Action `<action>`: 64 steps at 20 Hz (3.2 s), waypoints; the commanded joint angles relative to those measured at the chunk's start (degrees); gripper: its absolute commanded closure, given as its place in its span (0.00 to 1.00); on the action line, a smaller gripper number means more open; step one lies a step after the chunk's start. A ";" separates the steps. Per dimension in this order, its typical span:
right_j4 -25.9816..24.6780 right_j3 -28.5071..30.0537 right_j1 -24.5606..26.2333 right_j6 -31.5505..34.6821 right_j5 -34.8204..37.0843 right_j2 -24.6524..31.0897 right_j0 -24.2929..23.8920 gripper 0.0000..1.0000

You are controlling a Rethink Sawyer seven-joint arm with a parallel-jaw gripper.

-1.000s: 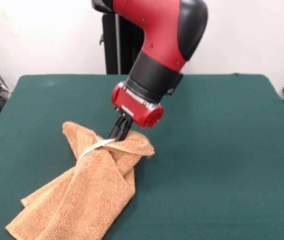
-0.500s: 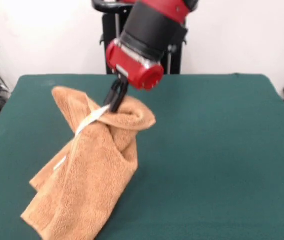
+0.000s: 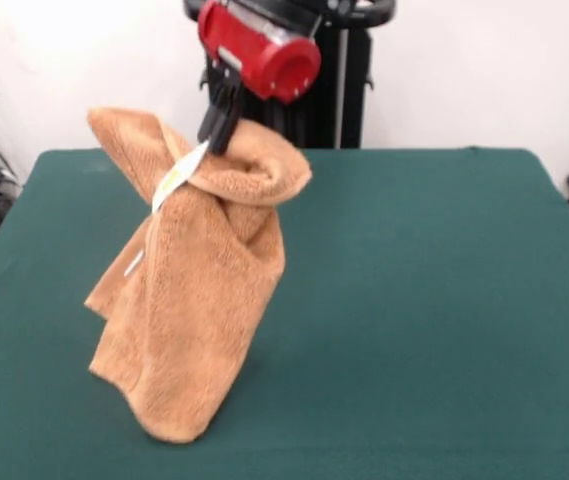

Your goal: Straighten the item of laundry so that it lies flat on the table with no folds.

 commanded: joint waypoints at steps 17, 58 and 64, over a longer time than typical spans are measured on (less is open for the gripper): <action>-13.80 -0.78 -22.79 -20.07 34.61 14.44 -18.07 1.00; -31.53 22.58 -13.18 -6.50 -9.19 50.92 -45.33 1.00; -31.98 23.38 -15.04 -5.34 -6.66 52.34 -45.98 1.00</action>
